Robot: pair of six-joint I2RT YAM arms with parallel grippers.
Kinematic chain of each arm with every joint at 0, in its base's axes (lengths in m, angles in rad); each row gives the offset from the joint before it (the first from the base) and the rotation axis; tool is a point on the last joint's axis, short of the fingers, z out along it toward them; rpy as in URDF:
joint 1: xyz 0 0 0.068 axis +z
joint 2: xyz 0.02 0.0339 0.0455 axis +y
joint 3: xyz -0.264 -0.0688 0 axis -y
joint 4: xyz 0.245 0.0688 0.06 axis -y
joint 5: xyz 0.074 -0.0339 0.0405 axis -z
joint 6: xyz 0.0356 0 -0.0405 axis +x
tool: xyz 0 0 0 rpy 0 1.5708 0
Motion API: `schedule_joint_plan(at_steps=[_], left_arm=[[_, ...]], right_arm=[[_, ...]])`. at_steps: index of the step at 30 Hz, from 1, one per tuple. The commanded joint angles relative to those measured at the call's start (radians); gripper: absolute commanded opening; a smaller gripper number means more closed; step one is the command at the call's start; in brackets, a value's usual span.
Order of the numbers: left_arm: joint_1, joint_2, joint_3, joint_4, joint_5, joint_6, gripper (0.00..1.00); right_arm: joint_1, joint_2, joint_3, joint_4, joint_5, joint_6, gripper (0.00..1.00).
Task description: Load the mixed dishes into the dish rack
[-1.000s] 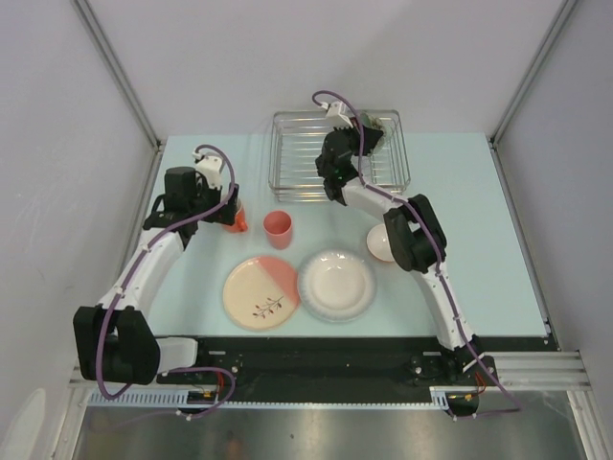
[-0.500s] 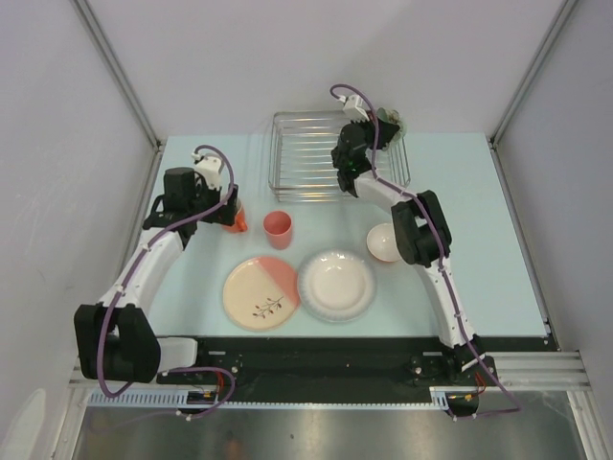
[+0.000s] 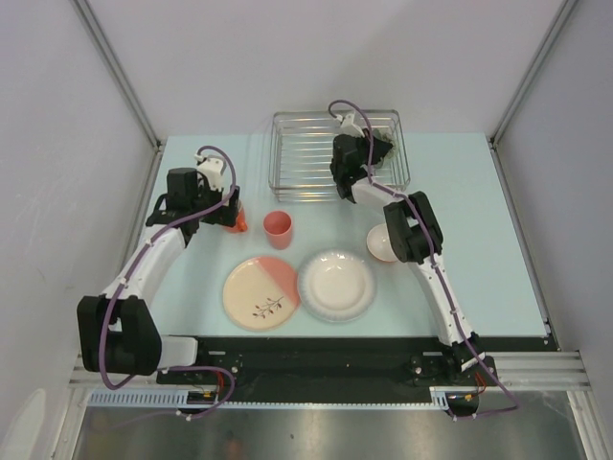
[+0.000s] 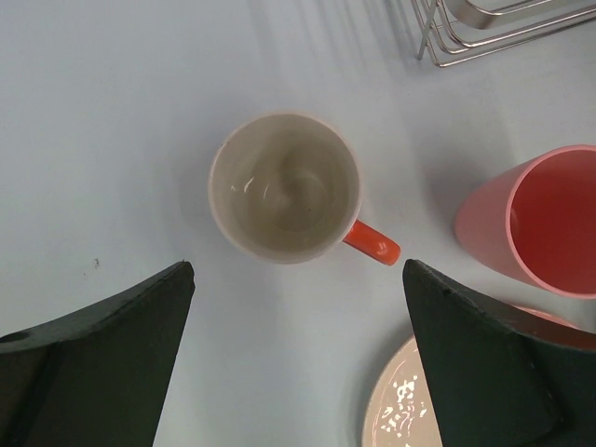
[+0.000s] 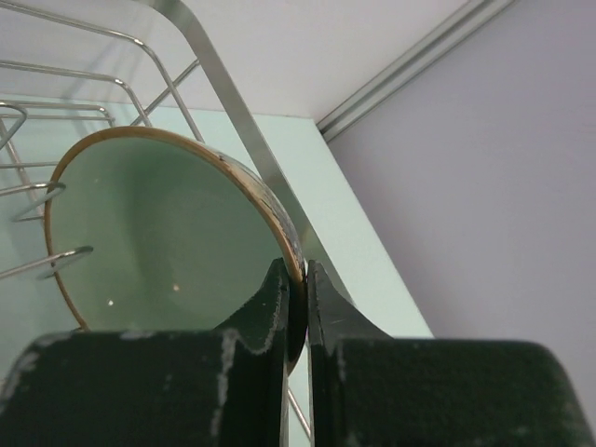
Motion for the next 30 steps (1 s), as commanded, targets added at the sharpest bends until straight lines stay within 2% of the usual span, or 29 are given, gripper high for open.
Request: schedule_joint_plan(at_steps=[1, 3, 5, 6, 7, 8, 9, 12, 18, 20, 21, 24, 28, 30], left_arm=[[0.01, 0.002, 0.03, 0.027, 0.021, -0.02, 1.0], [0.01, 0.006, 0.028, 0.027, 0.027, -0.025, 1.0], [0.01, 0.008, 0.027, 0.028, 0.03, -0.028, 1.0], [0.011, 0.011, 0.027, 0.028, 0.033, -0.029, 1.0], [0.01, 0.014, 0.027, 0.027, 0.035, -0.032, 1.0], [0.01, 0.016, 0.027, 0.03, 0.038, -0.035, 1.0], [0.01, 0.017, 0.027, 0.028, 0.041, -0.037, 1.0], [0.01, 0.022, 0.028, 0.028, 0.055, -0.046, 1.0], [0.01, 0.011, 0.019, 0.035, 0.067, -0.06, 1.0], [0.01, 0.002, 0.019, 0.032, 0.064, -0.057, 1.0], [0.01, -0.001, 0.019, 0.028, 0.057, -0.052, 1.0], [0.01, -0.024, 0.016, 0.03, 0.044, -0.035, 1.0], [0.01, -0.049, 0.01, 0.03, 0.038, -0.025, 1.0], [0.011, -0.06, 0.001, 0.031, 0.043, -0.026, 1.0]], right_arm=[[-0.002, -0.003, 0.066, -0.014, -0.003, 0.101, 0.0], [-0.008, -0.004, 0.08, -0.072, -0.012, 0.139, 0.0], [-0.012, -0.006, 0.101, -0.147, -0.025, 0.199, 0.06], [-0.015, -0.007, 0.104, -0.166, -0.029, 0.214, 0.17], [-0.018, -0.015, 0.107, -0.201, -0.035, 0.245, 0.25], [-0.02, -0.019, 0.11, -0.213, -0.043, 0.257, 0.42], [-0.021, -0.026, 0.11, -0.221, -0.043, 0.267, 0.51], [-0.025, -0.062, 0.1, -0.243, -0.028, 0.291, 0.7], [0.001, -0.196, 0.04, -0.211, 0.047, 0.261, 0.81], [0.026, -0.271, -0.005, -0.165, 0.082, 0.233, 0.82], [0.035, -0.301, -0.027, -0.127, 0.105, 0.177, 0.86], [0.081, -0.427, -0.156, 0.083, 0.193, 0.072, 0.93], [0.144, -0.637, -0.429, 0.235, 0.306, 0.059, 1.0], [0.195, -0.755, -0.608, 0.233, 0.351, 0.093, 1.0]])
